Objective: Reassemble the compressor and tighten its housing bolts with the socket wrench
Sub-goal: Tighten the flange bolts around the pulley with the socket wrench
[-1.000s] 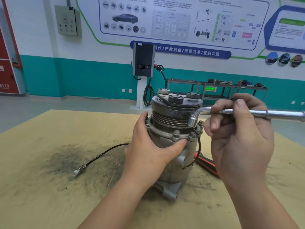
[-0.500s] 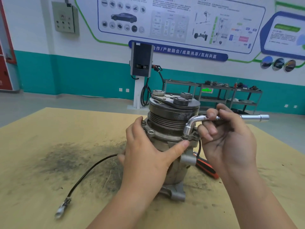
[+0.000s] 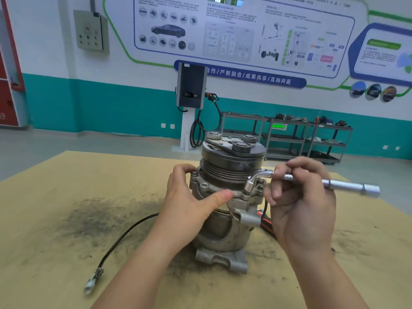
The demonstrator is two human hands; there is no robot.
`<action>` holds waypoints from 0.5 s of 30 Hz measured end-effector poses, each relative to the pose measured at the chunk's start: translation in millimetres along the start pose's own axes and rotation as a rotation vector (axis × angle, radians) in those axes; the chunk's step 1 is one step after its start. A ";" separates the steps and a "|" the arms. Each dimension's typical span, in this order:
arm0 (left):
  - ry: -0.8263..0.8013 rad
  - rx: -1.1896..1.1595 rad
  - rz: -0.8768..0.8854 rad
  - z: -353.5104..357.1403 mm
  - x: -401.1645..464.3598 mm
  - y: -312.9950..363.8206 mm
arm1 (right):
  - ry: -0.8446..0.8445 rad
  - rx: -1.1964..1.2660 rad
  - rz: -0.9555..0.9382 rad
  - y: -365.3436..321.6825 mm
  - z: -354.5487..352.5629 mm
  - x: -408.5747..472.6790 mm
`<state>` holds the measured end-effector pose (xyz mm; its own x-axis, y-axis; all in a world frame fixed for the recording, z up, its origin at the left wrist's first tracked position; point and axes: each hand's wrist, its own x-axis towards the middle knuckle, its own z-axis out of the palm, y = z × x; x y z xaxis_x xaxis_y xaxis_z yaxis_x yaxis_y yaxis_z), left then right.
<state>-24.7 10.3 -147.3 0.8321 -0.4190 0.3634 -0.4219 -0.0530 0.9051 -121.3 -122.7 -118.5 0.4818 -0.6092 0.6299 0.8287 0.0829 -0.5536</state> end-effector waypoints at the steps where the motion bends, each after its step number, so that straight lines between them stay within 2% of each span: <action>1: 0.003 -0.007 -0.009 0.2 -0.2 0.0 | -0.010 -0.065 -0.056 0.0 -1.1 -4.7; 7: 0.026 0.025 -0.049 1.9 -2.4 1.0 | -0.121 -0.659 -0.316 -8.3 5.7 -31.0; 10: 0.071 0.057 -0.042 4.7 -9.2 9.5 | -0.276 -1.074 -0.426 -15.3 18.9 -37.1; 12: 0.137 0.108 -0.026 10.6 -17.0 15.7 | -0.375 -1.335 -0.435 -16.6 32.0 -39.6; 15: 0.245 0.268 -0.094 25.6 -32.0 27.6 | -0.376 -1.446 -0.398 -20.2 48.1 -38.8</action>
<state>-72.2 -1.0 -139.5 0.9196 -0.1730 0.3526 -0.3915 -0.3305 0.8588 -143.1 -62.9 -105.5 0.5295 -0.1606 0.8330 0.0500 -0.9743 -0.2197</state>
